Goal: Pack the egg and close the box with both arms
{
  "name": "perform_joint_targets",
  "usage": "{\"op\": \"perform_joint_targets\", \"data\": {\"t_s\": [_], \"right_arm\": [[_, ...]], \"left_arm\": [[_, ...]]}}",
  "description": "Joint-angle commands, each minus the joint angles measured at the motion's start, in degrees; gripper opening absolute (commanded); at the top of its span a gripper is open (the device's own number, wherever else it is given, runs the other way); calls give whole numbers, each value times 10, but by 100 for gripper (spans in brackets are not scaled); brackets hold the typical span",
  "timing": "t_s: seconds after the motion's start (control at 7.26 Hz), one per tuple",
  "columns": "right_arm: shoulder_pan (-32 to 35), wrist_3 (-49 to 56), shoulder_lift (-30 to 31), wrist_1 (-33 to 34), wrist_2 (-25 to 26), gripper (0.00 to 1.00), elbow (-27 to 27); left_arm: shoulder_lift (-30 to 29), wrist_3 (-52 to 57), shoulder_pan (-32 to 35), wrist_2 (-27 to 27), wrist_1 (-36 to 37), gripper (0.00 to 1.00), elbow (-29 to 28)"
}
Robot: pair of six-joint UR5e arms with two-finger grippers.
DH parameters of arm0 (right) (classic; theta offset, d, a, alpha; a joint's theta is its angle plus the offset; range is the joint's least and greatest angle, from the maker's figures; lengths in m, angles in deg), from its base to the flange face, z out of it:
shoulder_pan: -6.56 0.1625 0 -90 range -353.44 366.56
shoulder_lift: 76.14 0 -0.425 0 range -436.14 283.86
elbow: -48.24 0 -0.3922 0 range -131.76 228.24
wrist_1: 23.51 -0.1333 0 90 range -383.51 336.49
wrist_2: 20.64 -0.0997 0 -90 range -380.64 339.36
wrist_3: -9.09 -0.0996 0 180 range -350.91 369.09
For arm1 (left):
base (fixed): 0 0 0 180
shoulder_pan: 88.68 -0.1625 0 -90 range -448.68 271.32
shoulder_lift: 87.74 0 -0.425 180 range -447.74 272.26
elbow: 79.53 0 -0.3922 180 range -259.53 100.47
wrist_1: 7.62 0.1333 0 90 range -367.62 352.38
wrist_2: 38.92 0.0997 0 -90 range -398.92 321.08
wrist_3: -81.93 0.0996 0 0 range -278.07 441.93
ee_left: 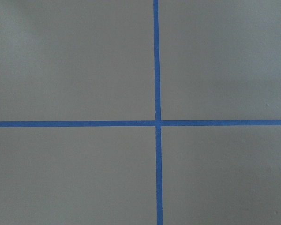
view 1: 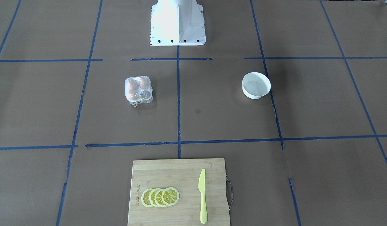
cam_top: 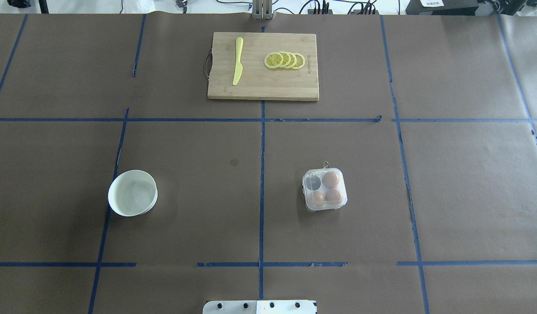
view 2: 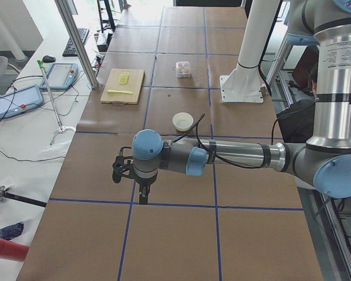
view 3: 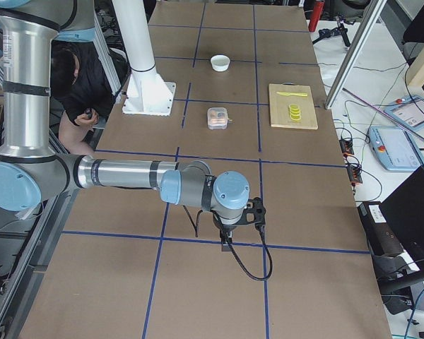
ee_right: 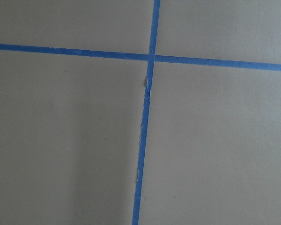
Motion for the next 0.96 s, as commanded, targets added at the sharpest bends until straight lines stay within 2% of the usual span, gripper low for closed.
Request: {"op": "perform_joint_targets", "data": {"t_s": [0.0, 0.83], "right_arm": [[0, -5, 0, 0, -1, 100, -1], [2, -21, 0, -2, 7, 100, 6]], "left_arm": [[0, -32, 0, -4, 0, 100, 0], [0, -35, -3, -4, -3, 100, 1]]}}
